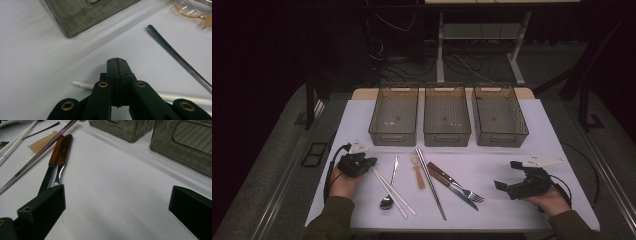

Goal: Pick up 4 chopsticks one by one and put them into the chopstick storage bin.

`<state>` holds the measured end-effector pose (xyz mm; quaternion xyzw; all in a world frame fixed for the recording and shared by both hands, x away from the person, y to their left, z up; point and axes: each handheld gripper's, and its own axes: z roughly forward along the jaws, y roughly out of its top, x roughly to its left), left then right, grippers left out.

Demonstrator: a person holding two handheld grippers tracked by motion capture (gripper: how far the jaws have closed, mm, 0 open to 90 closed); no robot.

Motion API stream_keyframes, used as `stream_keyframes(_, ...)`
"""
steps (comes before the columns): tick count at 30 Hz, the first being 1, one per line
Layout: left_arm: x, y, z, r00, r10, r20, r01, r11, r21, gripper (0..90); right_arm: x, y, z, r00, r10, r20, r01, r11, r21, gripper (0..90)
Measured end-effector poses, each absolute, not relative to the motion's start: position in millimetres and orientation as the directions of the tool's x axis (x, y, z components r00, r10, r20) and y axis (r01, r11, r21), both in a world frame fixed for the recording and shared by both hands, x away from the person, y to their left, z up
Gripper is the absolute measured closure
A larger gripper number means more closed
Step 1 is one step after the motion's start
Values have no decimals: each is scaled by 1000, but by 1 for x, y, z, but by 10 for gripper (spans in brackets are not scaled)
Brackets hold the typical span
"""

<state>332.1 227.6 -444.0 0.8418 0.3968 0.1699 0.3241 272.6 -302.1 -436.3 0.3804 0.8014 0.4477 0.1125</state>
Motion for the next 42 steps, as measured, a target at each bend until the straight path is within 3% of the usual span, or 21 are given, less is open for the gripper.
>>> stream_keyframes(42,297,249,-439,578,815,33,612,-460,643,895,270,-306,-434,-673,721,162,512,296,806,8)
